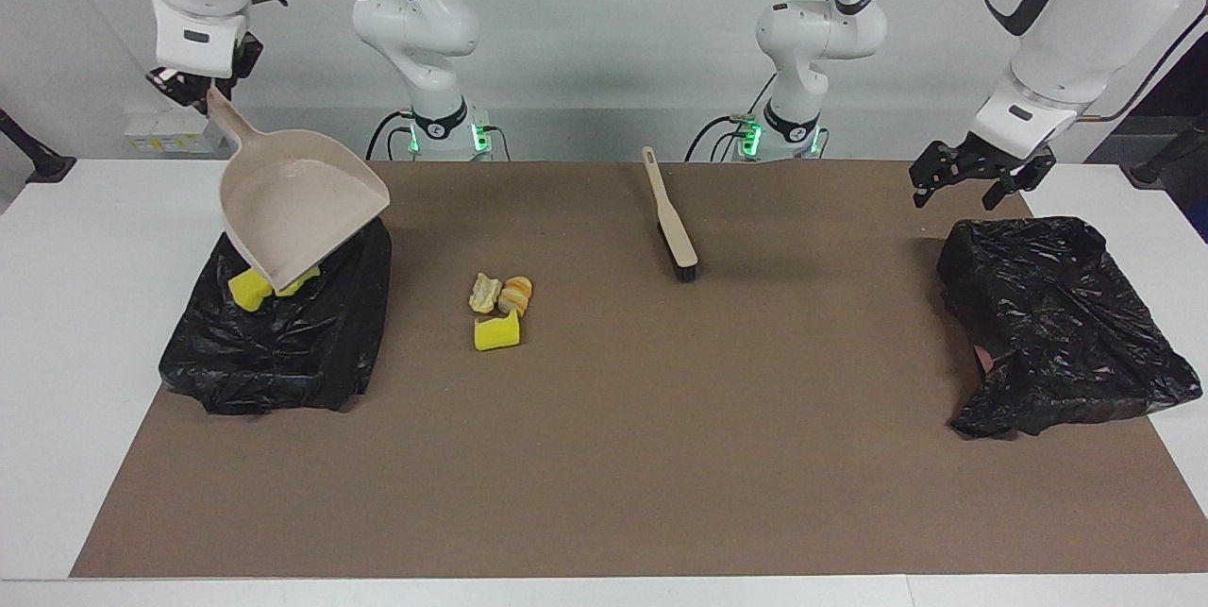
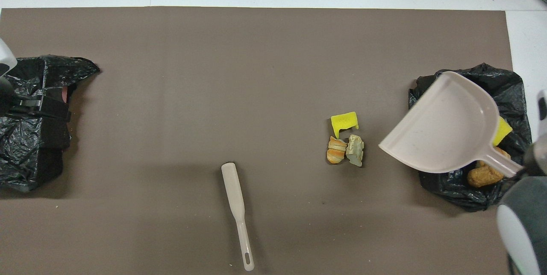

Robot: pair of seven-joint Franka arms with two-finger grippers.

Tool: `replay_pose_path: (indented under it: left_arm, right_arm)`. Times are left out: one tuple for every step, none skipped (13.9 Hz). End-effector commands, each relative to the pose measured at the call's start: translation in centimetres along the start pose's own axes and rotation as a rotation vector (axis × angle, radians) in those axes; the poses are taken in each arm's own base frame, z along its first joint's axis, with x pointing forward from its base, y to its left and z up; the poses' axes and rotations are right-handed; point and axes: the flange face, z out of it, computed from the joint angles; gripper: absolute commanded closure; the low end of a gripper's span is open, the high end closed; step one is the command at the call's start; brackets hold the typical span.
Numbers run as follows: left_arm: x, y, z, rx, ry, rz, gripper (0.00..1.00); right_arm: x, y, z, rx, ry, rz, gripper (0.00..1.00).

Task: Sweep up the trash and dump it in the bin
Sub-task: 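Return the empty dustpan to the table center with the right gripper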

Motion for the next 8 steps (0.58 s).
replay_pose_path:
  left_arm:
    - [0.0,0.0,-0.5,-0.011,0.000,0.013,0.00]
    - [0.0,0.1,-0.6,-0.012,-0.001,0.011,0.00]
    - [0.1,0.4,-0.6,-0.017,-0.004,0.013,0.00]
    - [0.0,0.4,-1.0,-0.038,0.002,0.008,0.00]
    - [0.0,0.6,-0.9,-0.050,0.000,0.007,0.00]
    - [0.0,0.7,-0.9,-0.050,0.000,0.008,0.00]
    - [0.0,0.8,-0.9,-0.052,-0.003,0.008,0.00]
    - [-0.1,0.8,-0.8,-0.052,-0.007,0.010,0.00]
  right_arm:
    - [5.0,-4.3,-0.1,0.102,0.066,0.188,1.00]
    - [7.7,-6.3,0.1,0.130,0.097,0.280,1.00]
    - [10.6,-8.4,0.5,0.156,0.131,0.369,1.00]
    - [13.2,-10.0,0.9,0.171,0.153,0.426,1.00]
    - [16.0,-11.8,1.5,0.178,0.155,0.457,1.00]
    - [19.0,-13.7,1.7,0.197,0.160,0.497,1.00]
    - [21.7,-14.9,1.3,0.228,0.189,0.543,1.00]
    - [24.3,-16.1,1.2,0.258,0.207,0.567,1.00]
